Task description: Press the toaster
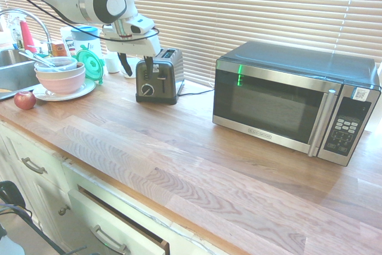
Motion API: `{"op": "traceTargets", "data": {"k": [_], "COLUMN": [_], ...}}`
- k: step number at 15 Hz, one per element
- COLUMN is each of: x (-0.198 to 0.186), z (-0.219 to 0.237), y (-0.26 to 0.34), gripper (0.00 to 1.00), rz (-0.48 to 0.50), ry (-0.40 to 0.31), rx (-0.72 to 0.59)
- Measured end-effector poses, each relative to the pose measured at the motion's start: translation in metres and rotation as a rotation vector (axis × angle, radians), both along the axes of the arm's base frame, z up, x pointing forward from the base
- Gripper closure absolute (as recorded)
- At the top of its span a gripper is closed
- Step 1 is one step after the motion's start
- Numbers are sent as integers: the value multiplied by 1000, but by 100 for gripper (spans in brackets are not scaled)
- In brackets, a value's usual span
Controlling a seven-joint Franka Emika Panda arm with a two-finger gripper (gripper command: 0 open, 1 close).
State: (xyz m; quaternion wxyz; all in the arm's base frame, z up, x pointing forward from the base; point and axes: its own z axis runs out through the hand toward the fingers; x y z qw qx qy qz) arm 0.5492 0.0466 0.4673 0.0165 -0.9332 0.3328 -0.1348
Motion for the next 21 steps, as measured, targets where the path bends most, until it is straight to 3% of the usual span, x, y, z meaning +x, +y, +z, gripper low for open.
{"op": "traceTargets", "data": {"k": [4,8,13,14,21], "x": [20,54,54,54,53], "z": [8,-17,-11,-11,-10], "y": [-11,-16,-15,-15,-12], "gripper": [0,0,0,100,100], "rz": [-22,7,45,44,45], "ry": [-18,-11,-20,-21,-20], "rx": [-27,-1,5,5,6]}}
